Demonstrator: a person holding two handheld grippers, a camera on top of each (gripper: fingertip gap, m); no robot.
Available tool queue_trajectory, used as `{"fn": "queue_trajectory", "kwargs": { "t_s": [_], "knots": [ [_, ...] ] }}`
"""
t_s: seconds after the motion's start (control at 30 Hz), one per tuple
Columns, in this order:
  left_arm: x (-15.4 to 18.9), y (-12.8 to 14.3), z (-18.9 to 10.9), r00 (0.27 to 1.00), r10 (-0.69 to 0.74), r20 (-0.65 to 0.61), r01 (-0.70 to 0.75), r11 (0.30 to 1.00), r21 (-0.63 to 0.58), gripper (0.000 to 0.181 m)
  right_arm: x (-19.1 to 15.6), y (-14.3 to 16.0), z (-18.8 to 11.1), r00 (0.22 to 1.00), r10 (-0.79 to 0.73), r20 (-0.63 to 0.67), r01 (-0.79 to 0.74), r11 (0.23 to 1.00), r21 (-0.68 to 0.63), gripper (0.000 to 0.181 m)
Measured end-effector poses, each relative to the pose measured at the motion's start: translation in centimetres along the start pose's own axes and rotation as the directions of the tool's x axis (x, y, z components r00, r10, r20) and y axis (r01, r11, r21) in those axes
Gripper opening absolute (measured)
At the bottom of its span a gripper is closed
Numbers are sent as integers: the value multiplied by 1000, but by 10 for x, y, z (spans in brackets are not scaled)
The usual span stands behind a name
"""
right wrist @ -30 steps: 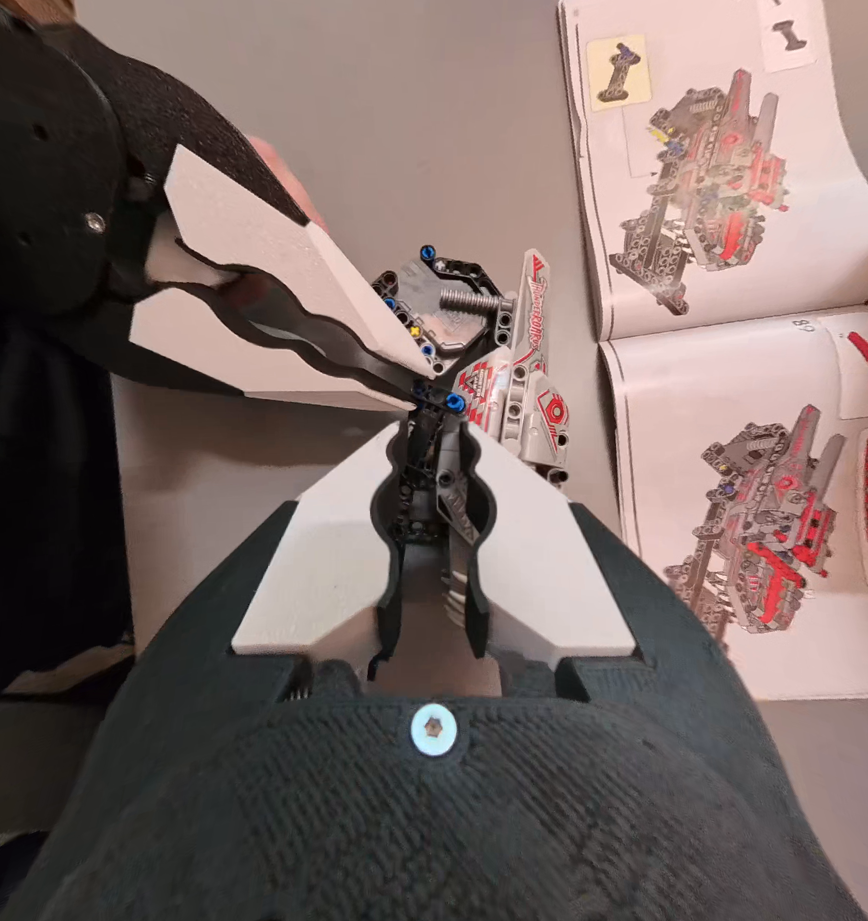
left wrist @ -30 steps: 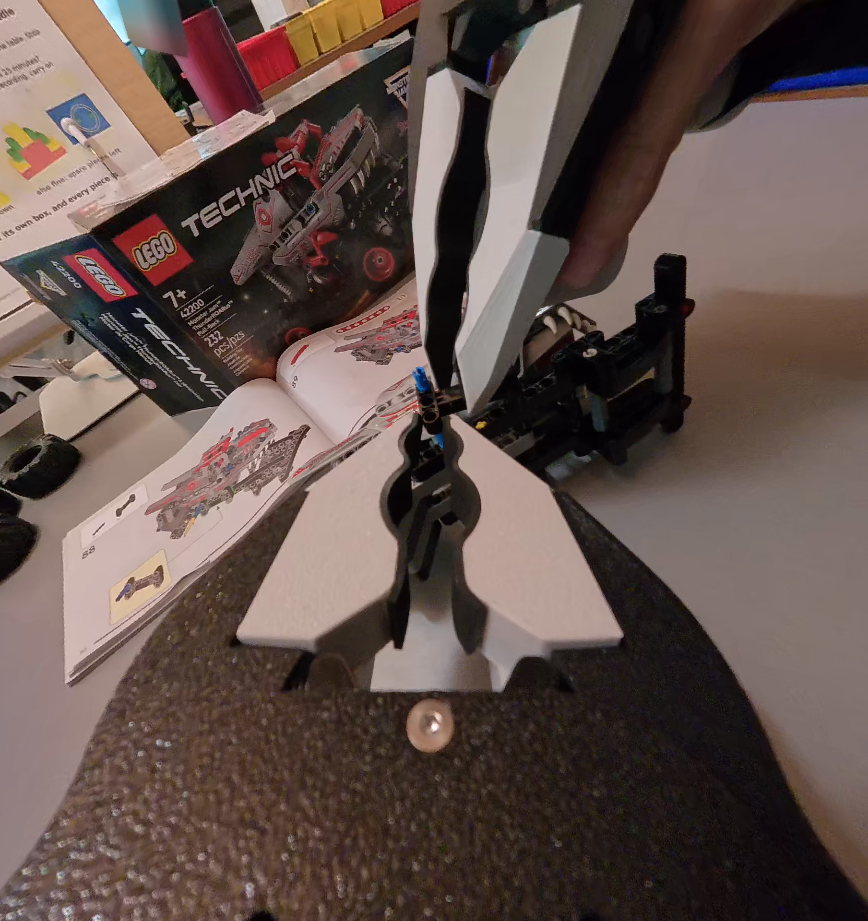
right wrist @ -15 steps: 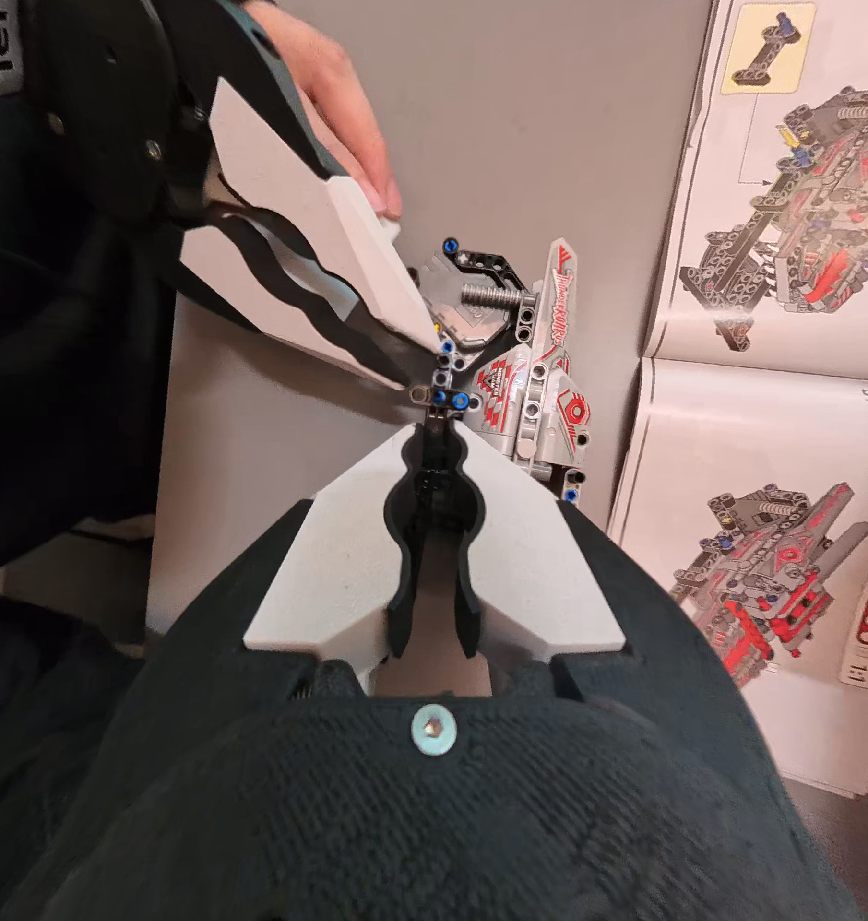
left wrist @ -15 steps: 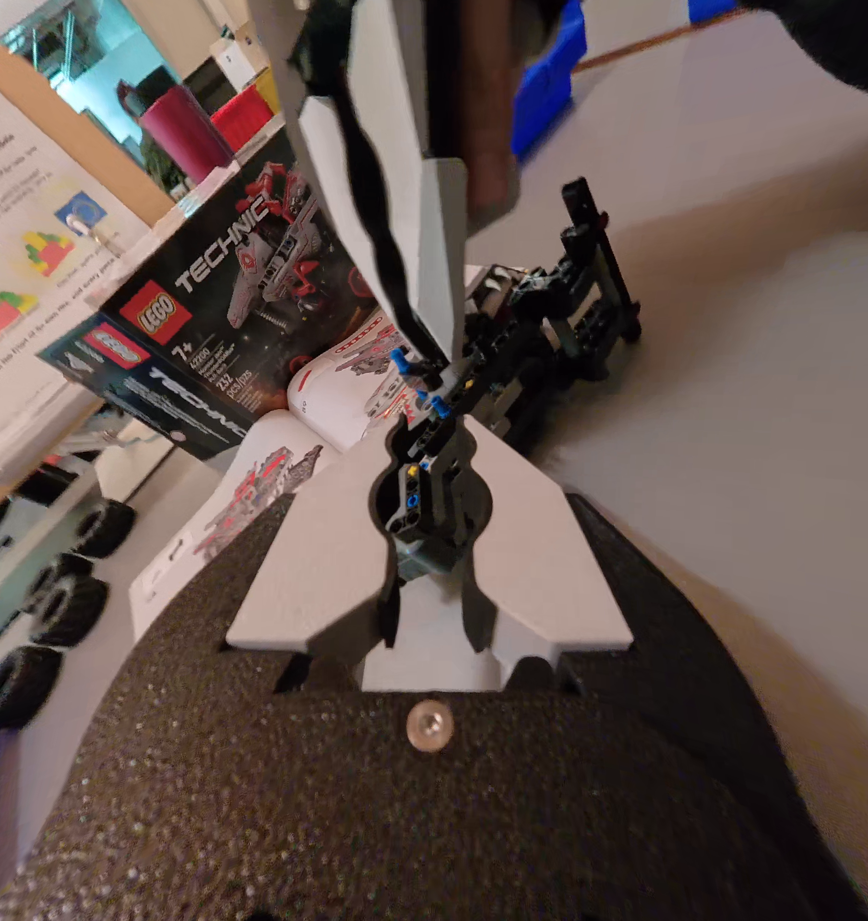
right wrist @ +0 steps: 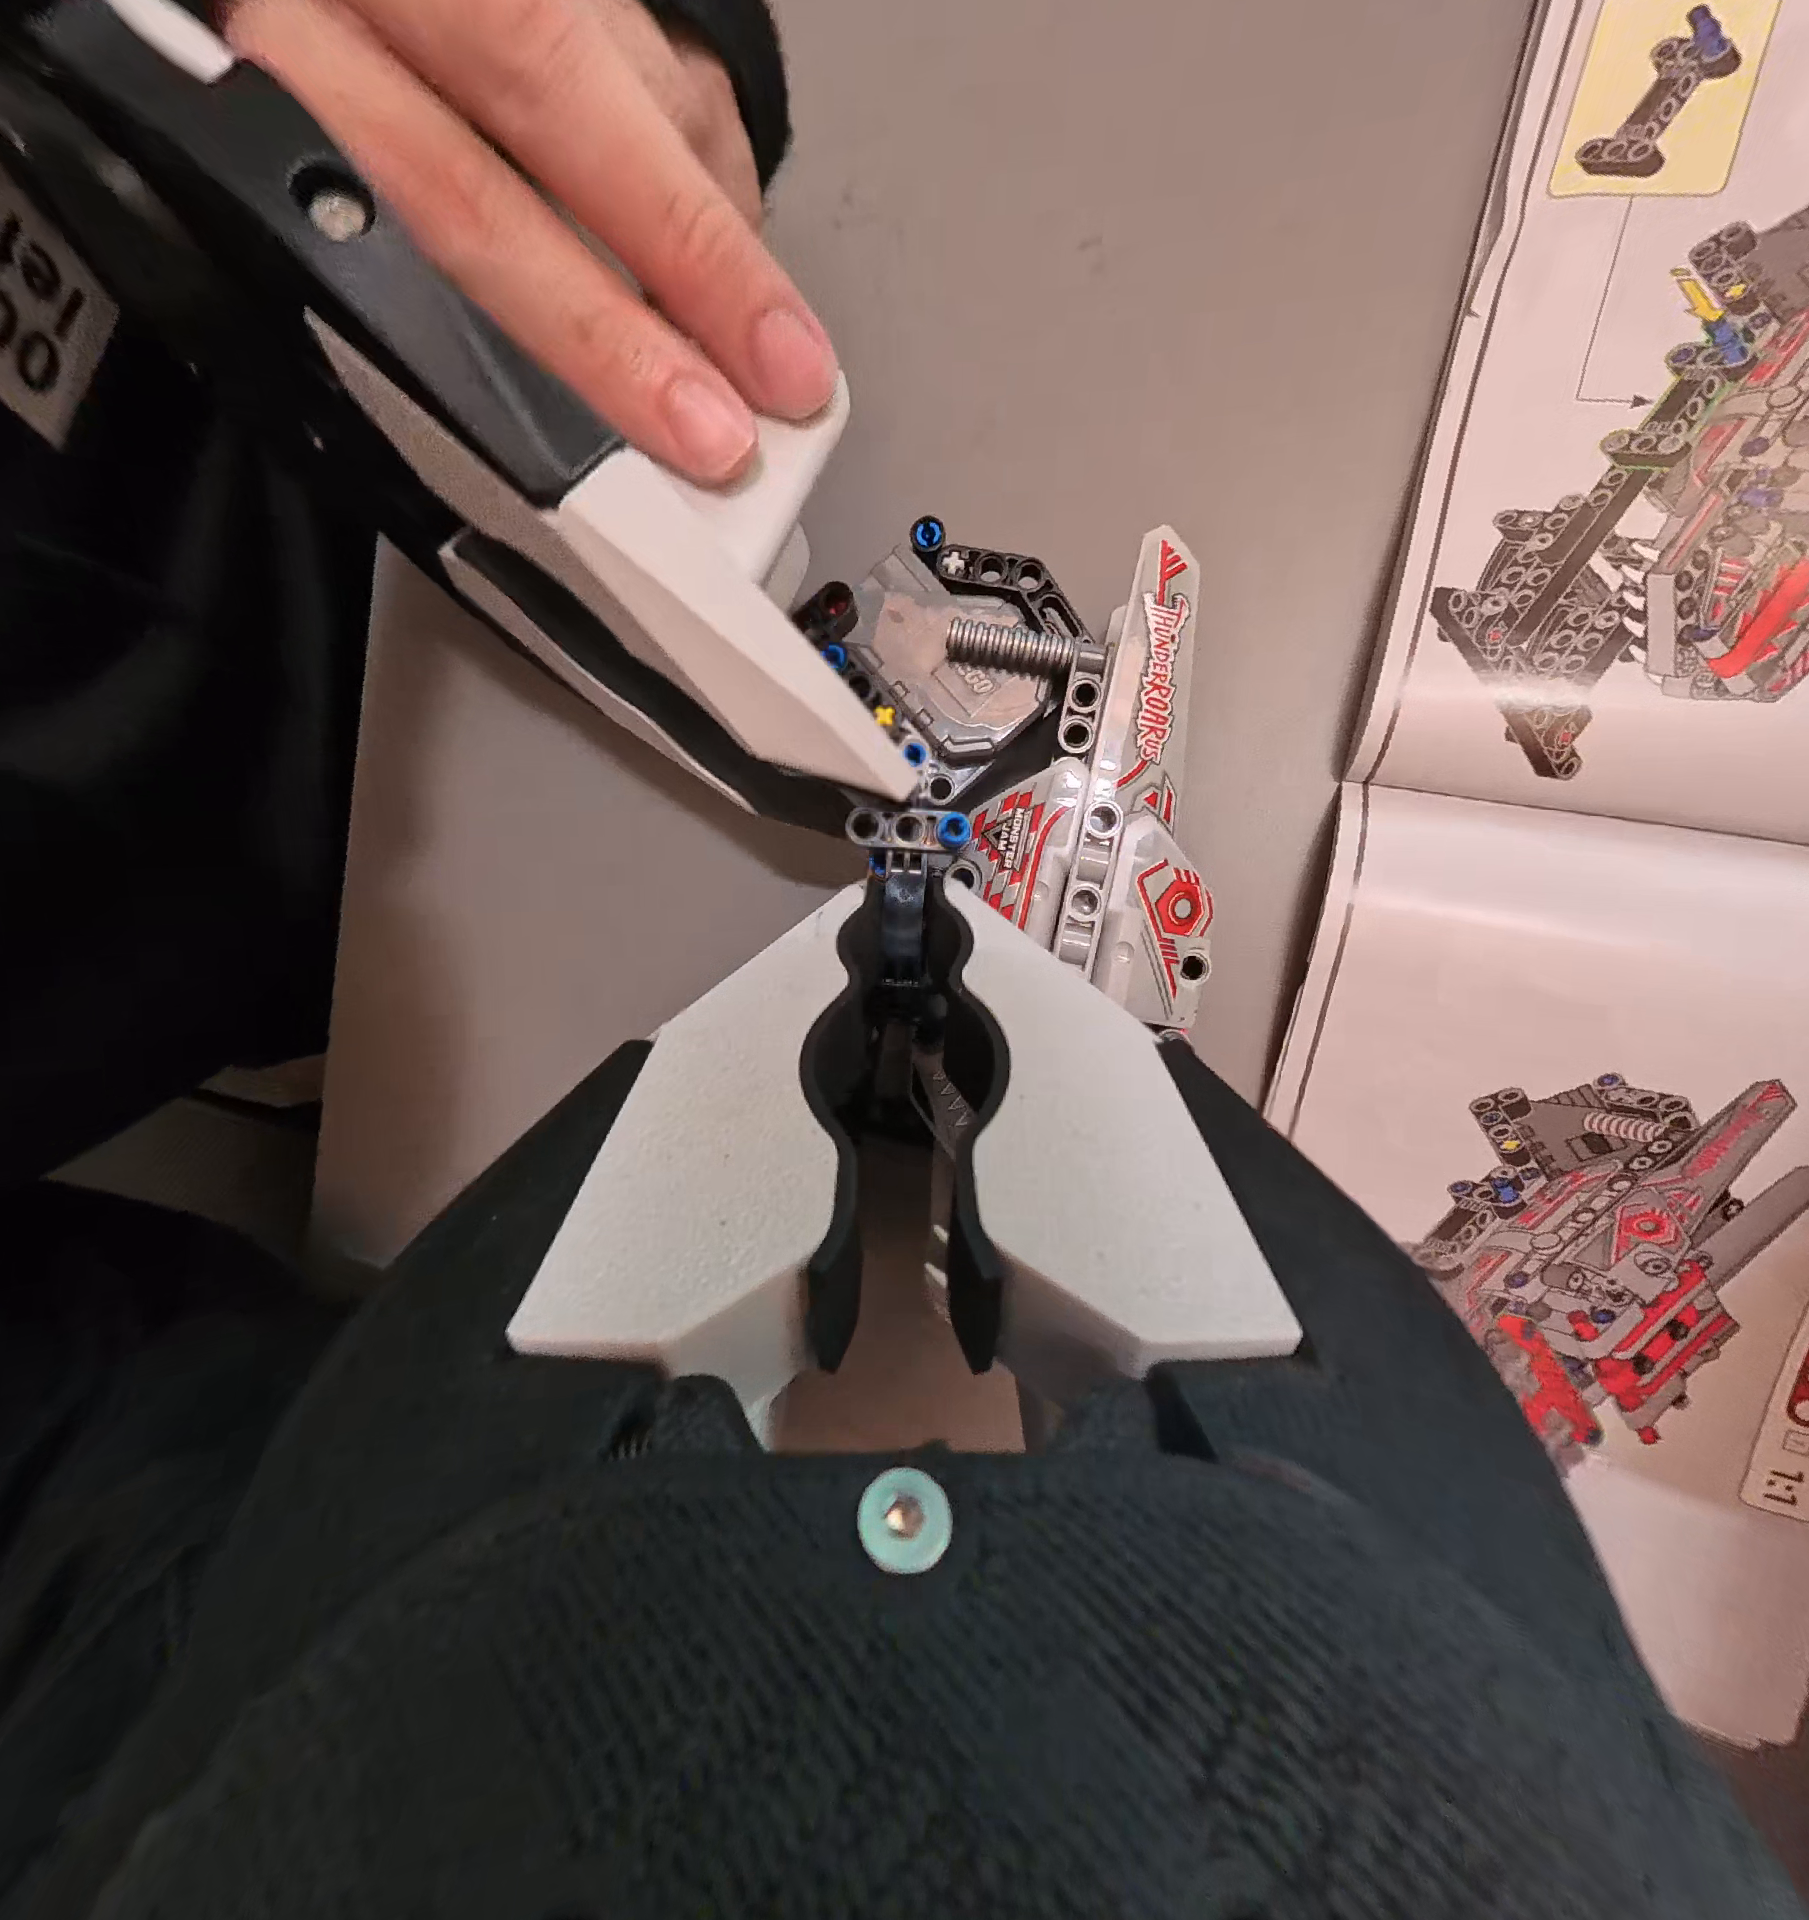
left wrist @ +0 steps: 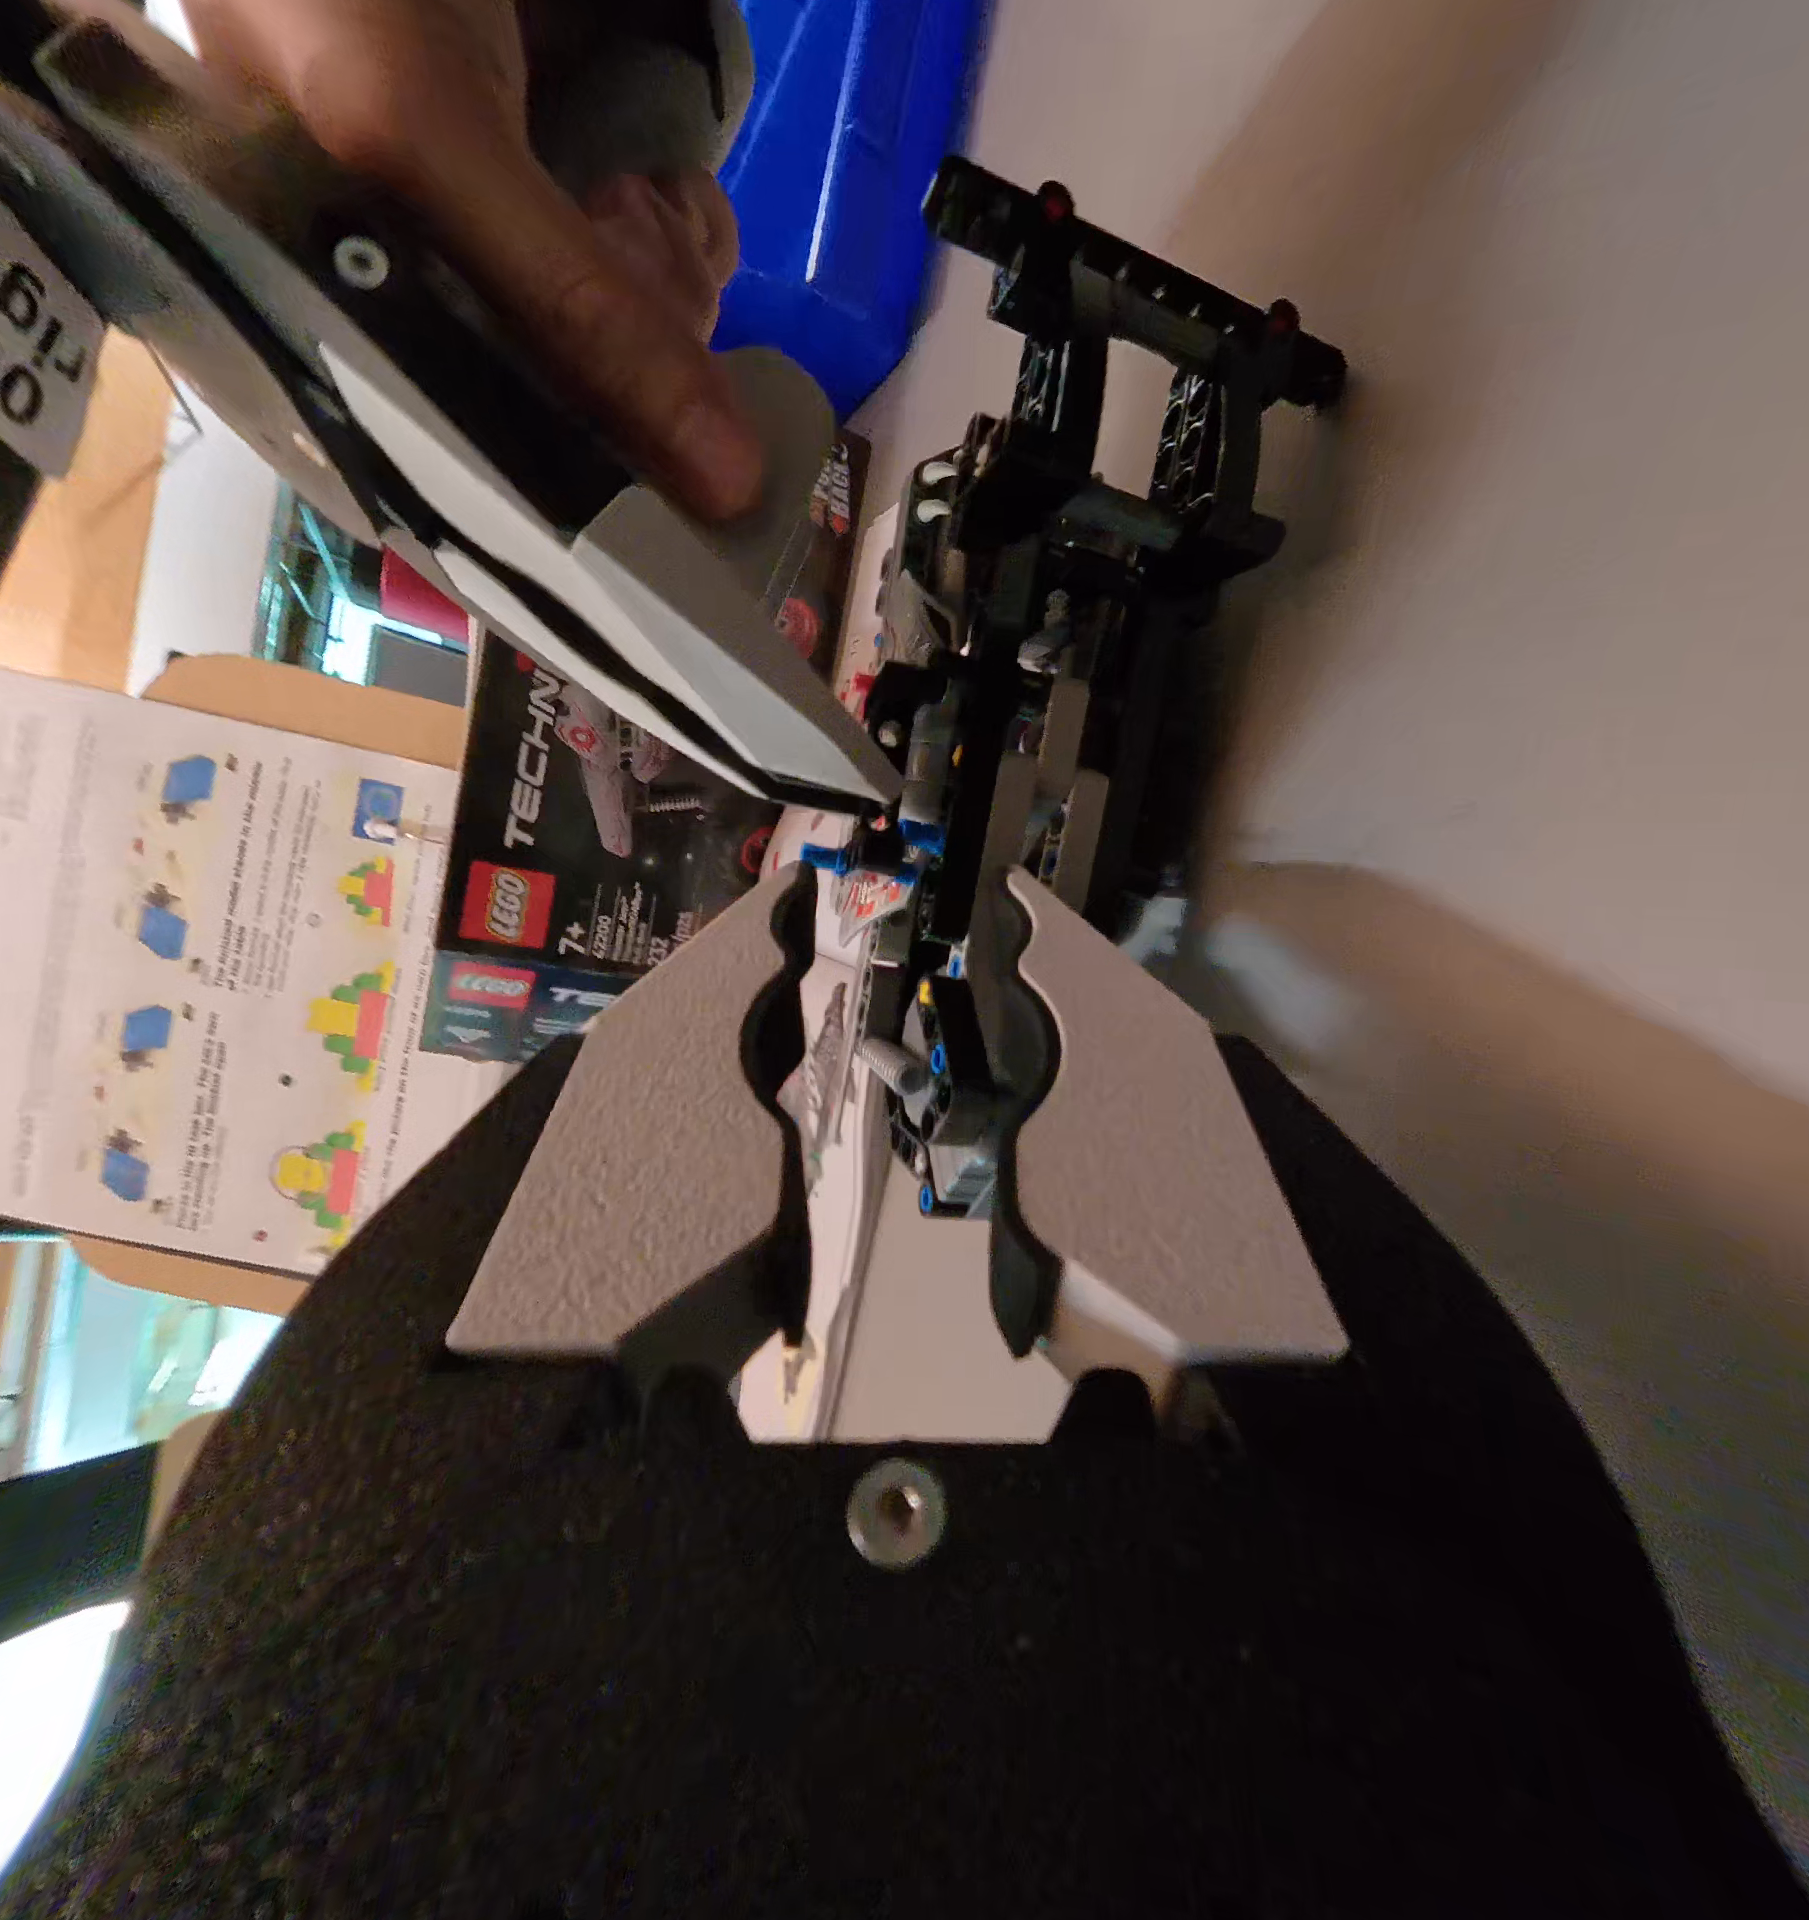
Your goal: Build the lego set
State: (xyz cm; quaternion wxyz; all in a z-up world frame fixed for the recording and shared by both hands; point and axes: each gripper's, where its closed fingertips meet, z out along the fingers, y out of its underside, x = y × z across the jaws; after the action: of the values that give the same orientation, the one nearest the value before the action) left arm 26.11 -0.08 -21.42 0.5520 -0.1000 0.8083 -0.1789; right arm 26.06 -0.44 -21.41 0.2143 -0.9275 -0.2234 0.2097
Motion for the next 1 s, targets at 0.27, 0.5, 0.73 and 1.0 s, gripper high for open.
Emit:
{"fn": "queue_trajectory", "kwargs": {
  "t_s": [0.27, 0.5, 0.73, 1.0],
  "knots": [
    [9, -2, 5, 1000, 23, 14, -23, 1000, -1, 28, -3, 8, -4, 997, -5, -74, 3, 1000, -23, 7],
    [4, -4, 4, 998, 17, 57, -17, 1000, -11, 30, 2, 6, -3, 994, -3, -110, 1, 1000, -24, 7],
    [4, -12, 9, 995, 72, 67, -73, 997, 12, 31, 1, 6, -3, 995, 12, -103, -13, 1000, -4, 7],
    [4, -11, 7, 980, 159, 119, -161, 987, 9, 23, 2, 6, -3, 996, 14, -89, -14, 1000, 9, 7]
  ]
}}
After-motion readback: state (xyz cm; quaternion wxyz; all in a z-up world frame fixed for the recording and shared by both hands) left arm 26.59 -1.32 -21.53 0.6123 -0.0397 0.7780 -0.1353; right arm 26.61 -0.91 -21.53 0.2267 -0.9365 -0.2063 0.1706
